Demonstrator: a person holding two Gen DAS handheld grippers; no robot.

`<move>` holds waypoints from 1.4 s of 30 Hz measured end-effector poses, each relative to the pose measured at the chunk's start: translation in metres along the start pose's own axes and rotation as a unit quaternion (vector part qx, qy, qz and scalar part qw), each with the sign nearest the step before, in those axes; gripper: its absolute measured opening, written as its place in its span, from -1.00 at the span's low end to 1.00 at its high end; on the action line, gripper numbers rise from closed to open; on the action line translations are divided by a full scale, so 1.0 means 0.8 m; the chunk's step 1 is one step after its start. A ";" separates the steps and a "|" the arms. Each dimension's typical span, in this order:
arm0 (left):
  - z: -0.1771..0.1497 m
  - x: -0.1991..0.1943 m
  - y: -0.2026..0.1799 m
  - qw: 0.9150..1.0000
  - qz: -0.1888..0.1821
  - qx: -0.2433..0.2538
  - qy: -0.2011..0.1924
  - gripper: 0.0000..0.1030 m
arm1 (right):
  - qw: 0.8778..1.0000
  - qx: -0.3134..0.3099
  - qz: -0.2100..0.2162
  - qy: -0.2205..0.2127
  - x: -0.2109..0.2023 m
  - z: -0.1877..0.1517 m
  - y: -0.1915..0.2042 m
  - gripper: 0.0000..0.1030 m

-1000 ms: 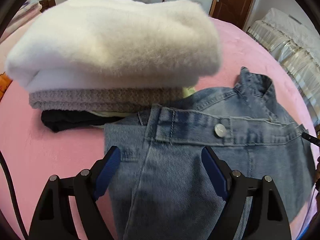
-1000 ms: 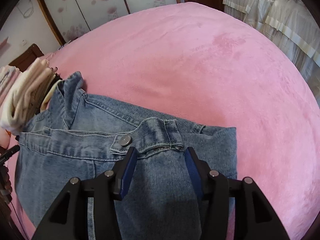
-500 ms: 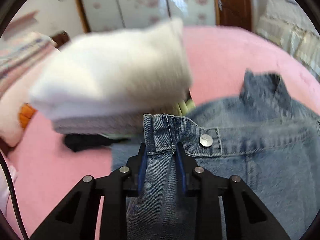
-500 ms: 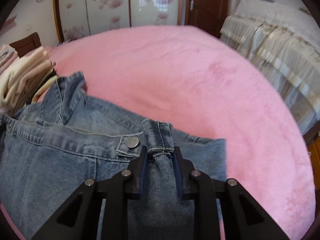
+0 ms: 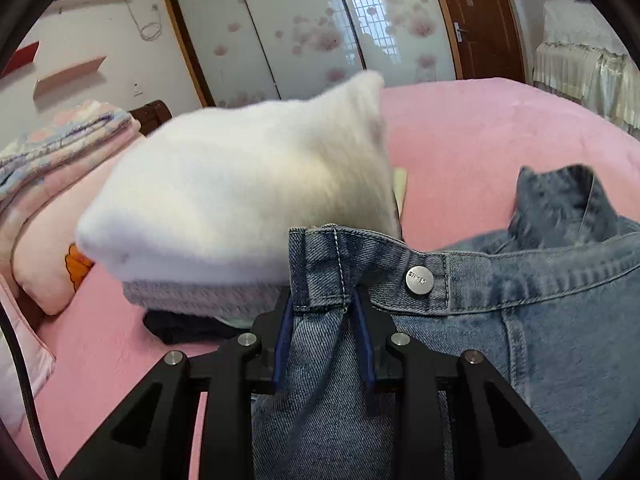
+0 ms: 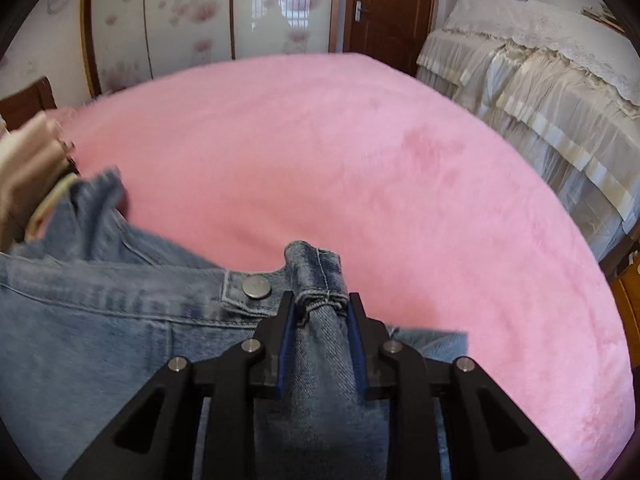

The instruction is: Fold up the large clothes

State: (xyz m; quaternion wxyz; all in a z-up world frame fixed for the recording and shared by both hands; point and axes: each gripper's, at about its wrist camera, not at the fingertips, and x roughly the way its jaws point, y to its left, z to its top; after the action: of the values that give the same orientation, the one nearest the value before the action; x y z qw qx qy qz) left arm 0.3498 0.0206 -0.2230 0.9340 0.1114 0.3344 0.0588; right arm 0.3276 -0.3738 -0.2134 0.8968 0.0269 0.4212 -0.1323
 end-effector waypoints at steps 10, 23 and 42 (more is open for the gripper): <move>0.006 -0.048 0.019 0.999 0.024 -0.014 -0.015 0.29 | 0.999 0.004 -0.034 -0.029 -0.072 0.015 -0.001 -0.19; -0.073 -0.144 -0.054 0.981 -0.130 -0.114 0.088 0.47 | 0.979 -0.079 0.189 -0.020 -0.169 -0.114 0.198 -0.19; -0.138 -0.090 0.079 0.980 -0.030 -0.164 0.109 0.38 | 0.999 0.034 -0.002 0.010 -0.125 -0.168 -0.044 -0.73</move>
State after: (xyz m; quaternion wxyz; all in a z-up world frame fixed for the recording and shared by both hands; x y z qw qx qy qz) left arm 0.2218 0.0872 -0.2466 0.8988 -0.0604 0.4232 0.0971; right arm 0.1568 -0.3648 -0.2215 0.8909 0.0579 0.4254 -0.1483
